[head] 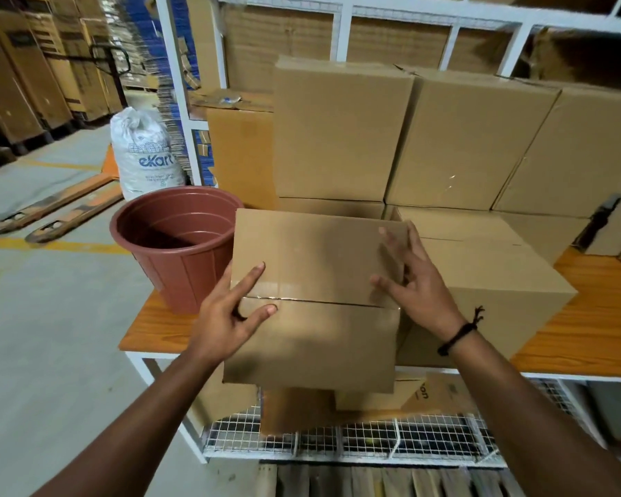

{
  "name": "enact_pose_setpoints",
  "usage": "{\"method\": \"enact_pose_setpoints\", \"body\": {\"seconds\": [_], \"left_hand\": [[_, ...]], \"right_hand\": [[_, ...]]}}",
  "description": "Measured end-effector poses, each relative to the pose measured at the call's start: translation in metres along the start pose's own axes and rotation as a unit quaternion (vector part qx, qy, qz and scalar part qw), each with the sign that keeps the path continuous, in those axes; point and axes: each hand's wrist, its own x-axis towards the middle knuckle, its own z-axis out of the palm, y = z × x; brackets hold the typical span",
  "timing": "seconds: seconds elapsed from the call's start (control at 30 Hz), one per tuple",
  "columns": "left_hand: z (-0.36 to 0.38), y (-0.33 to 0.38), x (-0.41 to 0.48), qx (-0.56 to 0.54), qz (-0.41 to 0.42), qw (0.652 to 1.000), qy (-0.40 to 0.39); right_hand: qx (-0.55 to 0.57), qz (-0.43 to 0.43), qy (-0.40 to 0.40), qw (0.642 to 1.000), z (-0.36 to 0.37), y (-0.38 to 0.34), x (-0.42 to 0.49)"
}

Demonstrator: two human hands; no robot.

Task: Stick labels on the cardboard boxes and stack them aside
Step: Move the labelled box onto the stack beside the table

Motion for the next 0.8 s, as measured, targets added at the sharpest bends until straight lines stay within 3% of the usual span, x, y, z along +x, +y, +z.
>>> {"method": "enact_pose_setpoints", "body": {"seconds": [0.2, 0.33, 0.5, 0.8], "left_hand": [[0.000, 0.010, 0.019, -0.010, -0.053, 0.998, -0.028], [-0.009, 0.023, 0.047, -0.022, -0.096, 0.994, -0.051], [-0.025, 0.023, 0.084, -0.201, -0.221, 0.942, -0.153], [-0.022, 0.007, 0.092, -0.145, -0.278, 0.923, -0.221]], "right_hand": [[-0.035, 0.120, -0.043, 0.991, 0.030, 0.011, -0.045], [-0.019, 0.125, -0.005, 0.992, 0.013, 0.006, -0.029], [-0.037, 0.128, -0.054, 0.990, -0.010, -0.008, 0.007], [-0.028, 0.180, -0.103, 0.978, 0.016, 0.007, 0.023]]}}
